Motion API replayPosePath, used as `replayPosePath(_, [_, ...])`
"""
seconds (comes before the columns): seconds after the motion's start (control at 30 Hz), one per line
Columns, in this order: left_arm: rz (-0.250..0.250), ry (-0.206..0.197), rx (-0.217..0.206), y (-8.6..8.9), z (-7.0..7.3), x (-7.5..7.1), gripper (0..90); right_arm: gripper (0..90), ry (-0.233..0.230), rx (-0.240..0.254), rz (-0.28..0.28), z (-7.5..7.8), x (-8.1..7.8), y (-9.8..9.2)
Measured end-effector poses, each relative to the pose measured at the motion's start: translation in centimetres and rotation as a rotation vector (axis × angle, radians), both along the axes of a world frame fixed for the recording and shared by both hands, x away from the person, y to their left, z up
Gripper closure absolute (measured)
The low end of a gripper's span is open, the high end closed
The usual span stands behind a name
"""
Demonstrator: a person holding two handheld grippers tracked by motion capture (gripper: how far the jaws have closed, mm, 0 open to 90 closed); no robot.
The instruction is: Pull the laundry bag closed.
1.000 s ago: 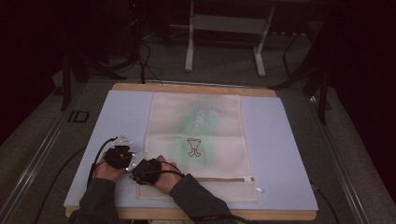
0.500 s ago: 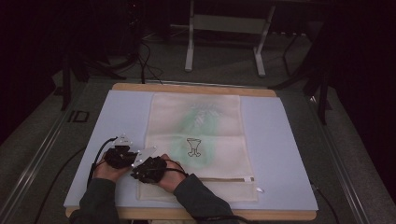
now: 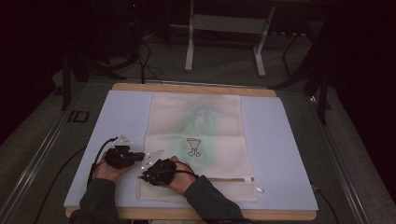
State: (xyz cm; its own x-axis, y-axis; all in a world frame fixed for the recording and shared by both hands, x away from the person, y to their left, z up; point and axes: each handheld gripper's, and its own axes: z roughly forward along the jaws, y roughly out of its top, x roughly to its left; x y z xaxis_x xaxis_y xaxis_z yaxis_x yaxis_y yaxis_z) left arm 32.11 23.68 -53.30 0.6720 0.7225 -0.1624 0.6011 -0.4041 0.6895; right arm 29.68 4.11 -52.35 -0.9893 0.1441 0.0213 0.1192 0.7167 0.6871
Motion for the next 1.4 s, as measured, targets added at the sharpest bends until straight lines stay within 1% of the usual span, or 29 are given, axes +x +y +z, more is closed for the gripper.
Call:
replayPosePath(0.07, [0.000,0.000,0.001,0.0,0.0,0.0,88.3,80.5,0.017,-0.012,0.004,-0.3,0.2,0.1])
replayPosePath(0.17, [-0.001,0.000,0.004,0.0,0.0,0.0,88.3,79.6,0.030,-0.017,0.004,-0.3,0.3,0.2])
replayPosePath(0.2, [-0.001,-0.002,0.007,0.0,0.1,-0.1,88.3,79.0,0.041,-0.018,0.005,-0.3,0.4,0.3])
replayPosePath(0.23, [-0.001,-0.001,0.008,0.0,0.1,-0.1,88.3,79.1,0.062,-0.031,0.013,-0.4,0.6,0.6])
replayPosePath(0.3, [0.000,-0.001,0.011,0.0,0.1,-0.1,88.3,80.7,0.068,-0.041,0.010,-0.4,0.8,0.8])
replayPosePath(0.4, [-0.003,-0.004,0.016,-0.1,0.2,-0.2,88.3,81.1,0.065,-0.052,0.012,-0.3,0.8,0.9])
replayPosePath(0.43, [-0.005,-0.005,0.017,-0.1,0.2,-0.2,88.3,81.3,0.047,-0.061,0.019,-0.3,0.7,1.0])
replayPosePath(0.47, [-0.008,-0.005,0.023,-0.1,0.2,-0.3,88.3,81.2,0.045,-0.064,0.020,-0.3,0.6,1.0])
replayPosePath(0.57, [-0.019,-0.014,0.038,-0.4,0.3,-0.5,88.0,81.2,0.053,-0.057,0.016,-0.3,0.7,0.9])
replayPosePath(0.63, [-0.027,-0.017,0.051,-0.6,0.4,-0.8,87.8,81.2,0.057,-0.042,0.015,-0.5,0.8,0.7])
replayPosePath(0.67, [-0.029,-0.016,0.050,-0.6,0.5,-0.9,87.9,81.2,0.057,-0.040,0.015,-0.5,0.8,0.7])
replayPosePath(0.7, [-0.037,-0.021,0.059,-0.8,0.5,-1.2,87.8,81.2,0.057,-0.039,0.014,-0.5,0.8,0.7])
replayPosePath(0.87, [-0.063,-0.004,0.070,-1.2,0.5,-1.9,87.5,81.2,0.058,-0.039,0.015,-0.5,0.8,0.7])
replayPosePath(1.0, [-0.051,0.006,0.056,-1.0,0.5,-2.1,87.4,81.2,0.058,-0.036,0.016,-0.5,0.8,0.6])
replayPosePath(1.07, [-0.053,0.009,0.057,-0.9,0.6,-2.3,87.5,81.3,0.062,-0.028,0.015,-0.6,0.8,0.6])
replayPosePath(1.27, [-0.069,0.028,0.057,-1.0,0.5,-2.9,87.6,81.2,0.066,-0.026,0.014,-0.6,0.8,0.6])
replayPosePath(1.3, [-0.072,0.037,0.053,-1.1,0.5,-3.1,87.8,81.2,0.065,-0.028,0.017,-0.6,0.9,0.6])
replayPosePath(1.4, [-0.072,0.042,0.057,-1.1,0.5,-3.2,88.8,80.7,0.070,-0.042,0.014,-0.5,0.8,0.7])
